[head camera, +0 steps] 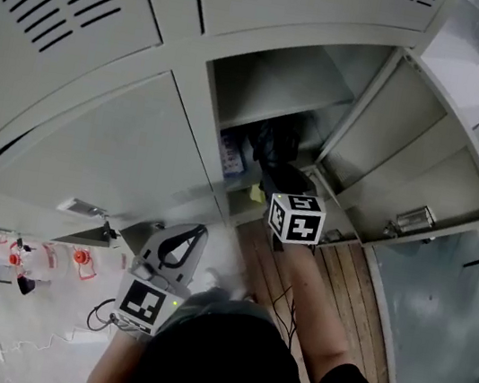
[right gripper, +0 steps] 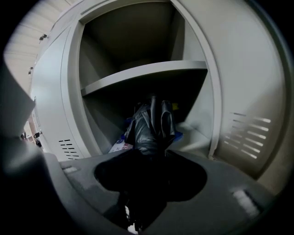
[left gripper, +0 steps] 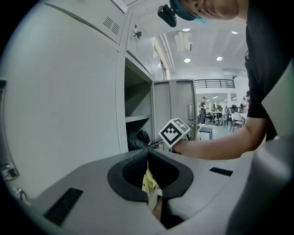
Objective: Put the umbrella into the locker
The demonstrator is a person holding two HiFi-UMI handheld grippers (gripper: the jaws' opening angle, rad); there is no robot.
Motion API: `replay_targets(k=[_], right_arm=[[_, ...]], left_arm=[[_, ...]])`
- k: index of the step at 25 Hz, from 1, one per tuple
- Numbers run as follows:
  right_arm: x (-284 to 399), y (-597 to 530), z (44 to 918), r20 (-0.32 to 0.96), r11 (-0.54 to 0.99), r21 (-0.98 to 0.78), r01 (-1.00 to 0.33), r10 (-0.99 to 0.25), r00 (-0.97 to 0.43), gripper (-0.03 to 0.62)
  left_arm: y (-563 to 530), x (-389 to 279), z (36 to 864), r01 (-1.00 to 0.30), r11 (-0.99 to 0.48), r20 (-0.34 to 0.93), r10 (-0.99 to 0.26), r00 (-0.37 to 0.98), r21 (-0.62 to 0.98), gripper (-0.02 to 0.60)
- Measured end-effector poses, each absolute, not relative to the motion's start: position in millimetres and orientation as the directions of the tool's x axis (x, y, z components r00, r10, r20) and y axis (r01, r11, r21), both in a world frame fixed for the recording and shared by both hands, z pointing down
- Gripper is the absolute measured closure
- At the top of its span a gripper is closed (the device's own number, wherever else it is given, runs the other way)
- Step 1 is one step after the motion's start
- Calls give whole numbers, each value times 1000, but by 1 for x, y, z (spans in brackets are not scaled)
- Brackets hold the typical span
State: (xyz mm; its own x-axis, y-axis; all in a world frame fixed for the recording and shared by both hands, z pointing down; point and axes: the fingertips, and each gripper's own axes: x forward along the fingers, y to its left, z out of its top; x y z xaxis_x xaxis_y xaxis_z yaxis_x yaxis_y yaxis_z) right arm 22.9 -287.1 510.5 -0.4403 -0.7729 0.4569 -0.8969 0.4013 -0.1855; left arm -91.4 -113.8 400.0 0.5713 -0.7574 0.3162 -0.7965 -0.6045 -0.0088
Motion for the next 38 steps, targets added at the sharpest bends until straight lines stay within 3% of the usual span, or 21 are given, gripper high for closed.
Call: replay_targets(k=[23, 29, 38], right_arm=[[11, -333, 508, 411, 441, -103, -891, -797, -442, 401], [26, -318, 509, 407, 423, -131, -897, -801, -438, 278], [45, -264, 524, 455, 431, -125, -893, -775, -438, 275]], left_arm=[[-118, -110, 412, -819, -574, 338, -769, 542, 7, 571], [-114, -107, 411, -814, -581, 331, -766, 551, 11, 571], [-108, -97, 413, -806, -591, 325, -759, 565, 20, 571]])
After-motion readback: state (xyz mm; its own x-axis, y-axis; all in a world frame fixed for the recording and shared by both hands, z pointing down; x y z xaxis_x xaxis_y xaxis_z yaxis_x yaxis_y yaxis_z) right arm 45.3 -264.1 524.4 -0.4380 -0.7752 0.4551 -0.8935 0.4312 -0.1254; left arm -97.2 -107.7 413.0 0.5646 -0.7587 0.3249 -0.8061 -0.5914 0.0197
